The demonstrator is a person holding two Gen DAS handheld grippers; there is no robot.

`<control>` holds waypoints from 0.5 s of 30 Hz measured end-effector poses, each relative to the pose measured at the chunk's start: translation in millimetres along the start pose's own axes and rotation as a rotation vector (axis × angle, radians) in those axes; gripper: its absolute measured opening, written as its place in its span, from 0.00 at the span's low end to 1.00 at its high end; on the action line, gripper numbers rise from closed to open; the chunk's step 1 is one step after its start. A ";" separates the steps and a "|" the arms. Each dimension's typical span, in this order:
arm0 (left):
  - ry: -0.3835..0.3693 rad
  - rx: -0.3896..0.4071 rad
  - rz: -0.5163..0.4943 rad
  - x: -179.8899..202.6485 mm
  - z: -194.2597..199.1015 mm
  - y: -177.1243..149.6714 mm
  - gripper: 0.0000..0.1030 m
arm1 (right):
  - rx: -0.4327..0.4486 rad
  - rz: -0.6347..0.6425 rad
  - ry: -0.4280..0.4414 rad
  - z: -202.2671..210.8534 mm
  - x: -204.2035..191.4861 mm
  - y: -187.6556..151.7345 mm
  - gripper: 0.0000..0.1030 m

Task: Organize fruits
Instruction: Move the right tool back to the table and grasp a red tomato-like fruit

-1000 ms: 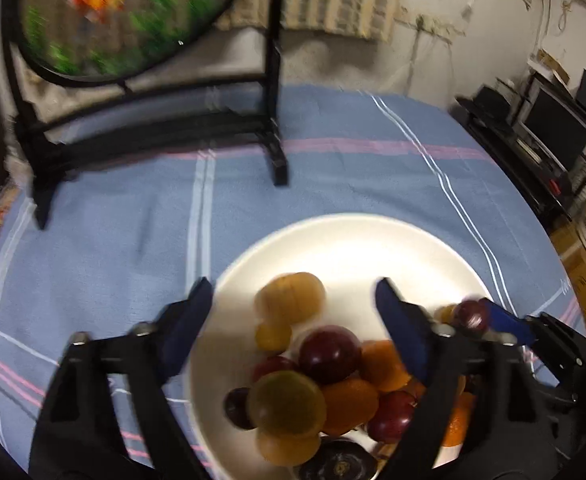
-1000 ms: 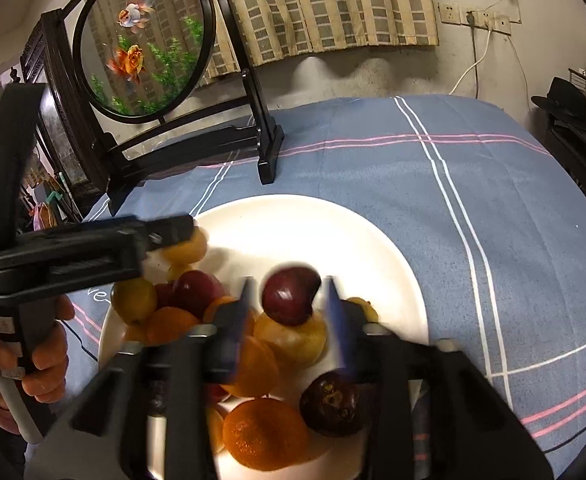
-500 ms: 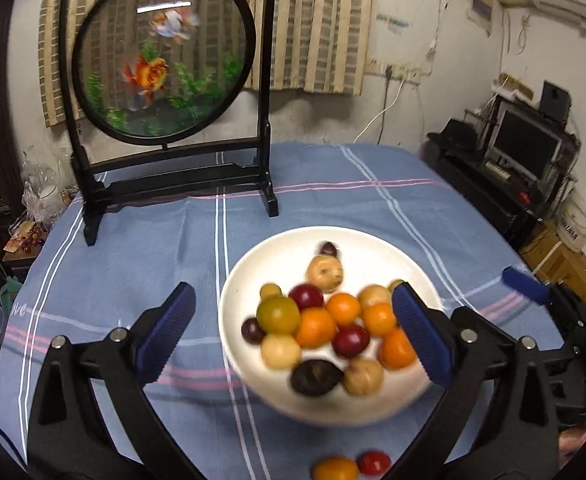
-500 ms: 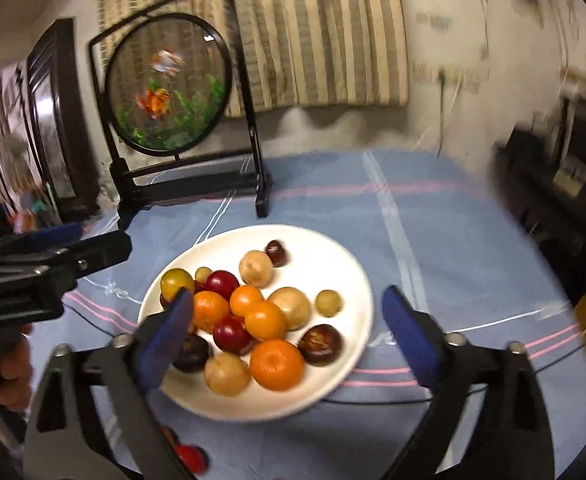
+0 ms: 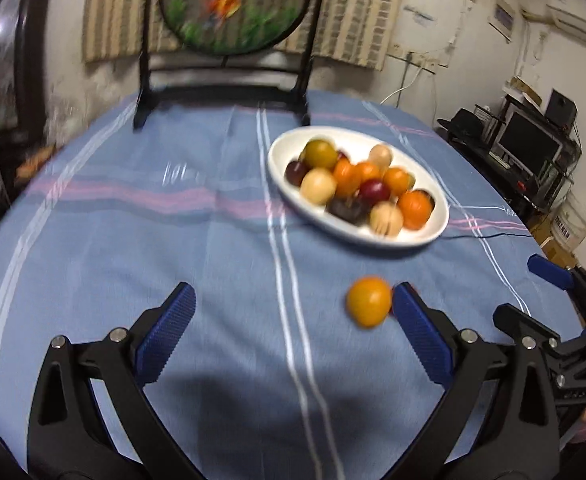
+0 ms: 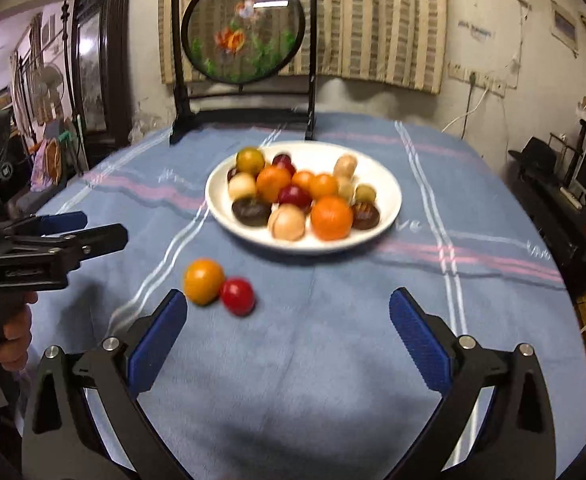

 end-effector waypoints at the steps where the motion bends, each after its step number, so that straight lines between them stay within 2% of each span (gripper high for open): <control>1: 0.011 -0.010 0.013 -5.3 -3.5 -6.8 0.98 | -0.020 -0.009 0.015 -3.8 -2.3 -3.3 0.99; 3: 0.048 -0.019 0.010 -12.0 -9.3 -15.5 0.97 | -0.060 -0.037 0.043 -12.5 -6.6 -9.3 0.99; 6: 0.065 -0.005 -0.031 -11.6 -12.6 -23.5 0.98 | -0.077 -0.030 0.023 -17.9 -10.7 -14.9 0.98; 8: 0.022 -0.020 -0.051 -6.6 -13.3 -26.4 0.98 | -0.091 -0.007 0.008 -22.7 -14.6 -15.5 0.97; 11: -0.016 -0.020 -0.035 -6.3 -11.8 -26.2 0.98 | -0.121 0.012 -0.004 -32.4 -19.2 -18.3 0.88; 15: -0.017 -0.028 -0.020 -8.1 -12.5 -27.3 0.98 | -0.184 0.000 0.009 -53.9 -20.7 -20.3 0.79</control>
Point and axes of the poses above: each gripper's, at about its wrist camera, not at the fingertips, and z roughly against the way its jaws point, x to its right, y to its top, the point moved 7 cm from there along -z, roughly the way its jaws point, and after that the axes turned 5 degrees about y, right-handed, at the moved point
